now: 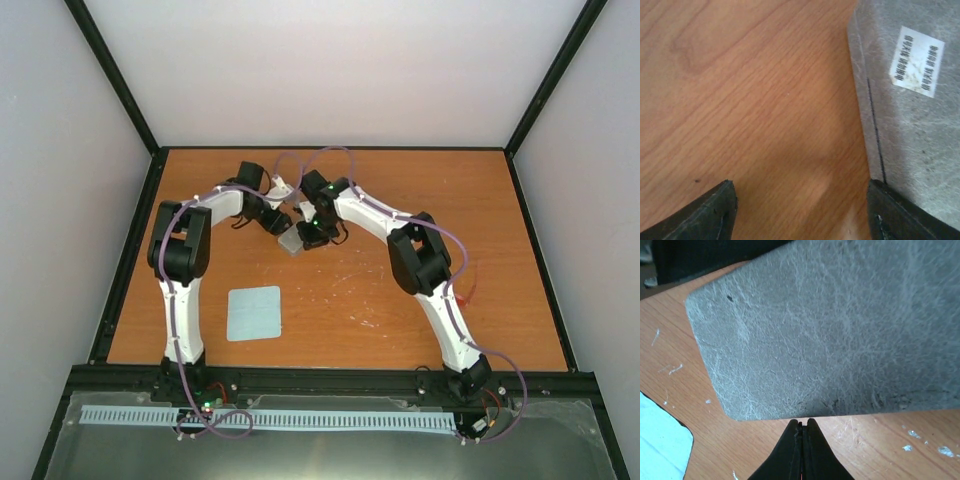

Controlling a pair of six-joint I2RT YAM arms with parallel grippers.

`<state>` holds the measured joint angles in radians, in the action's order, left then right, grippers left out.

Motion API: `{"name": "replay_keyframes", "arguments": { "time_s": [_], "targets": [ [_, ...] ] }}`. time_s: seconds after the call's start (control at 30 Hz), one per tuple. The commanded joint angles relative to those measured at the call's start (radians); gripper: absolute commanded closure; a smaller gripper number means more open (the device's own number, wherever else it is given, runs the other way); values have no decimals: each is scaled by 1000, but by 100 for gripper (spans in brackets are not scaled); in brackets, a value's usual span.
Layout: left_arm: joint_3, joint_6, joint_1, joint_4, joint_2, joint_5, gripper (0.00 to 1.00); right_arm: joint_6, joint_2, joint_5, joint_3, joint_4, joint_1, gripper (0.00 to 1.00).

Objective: Organize the sunglasses
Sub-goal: Adjust the sunglasses case at the center of the board, then pick up the sunglasses case at the center of the board.

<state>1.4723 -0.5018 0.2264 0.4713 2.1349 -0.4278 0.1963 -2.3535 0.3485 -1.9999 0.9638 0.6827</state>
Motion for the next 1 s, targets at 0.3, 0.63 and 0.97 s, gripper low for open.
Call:
{"name": "replay_keyframes", "arguments": {
  "time_s": [0.3, 0.63, 0.97],
  "targets": [
    [60, -1, 54, 21, -154, 155, 14, 82, 507, -89, 383, -90, -114, 60],
    [209, 100, 142, 441, -131, 67, 21, 51, 607, -51, 533, -176, -353, 49],
    [249, 113, 191, 509, -73, 190, 20, 51, 583, -2, 517, -230, -368, 46]
  ]
}}
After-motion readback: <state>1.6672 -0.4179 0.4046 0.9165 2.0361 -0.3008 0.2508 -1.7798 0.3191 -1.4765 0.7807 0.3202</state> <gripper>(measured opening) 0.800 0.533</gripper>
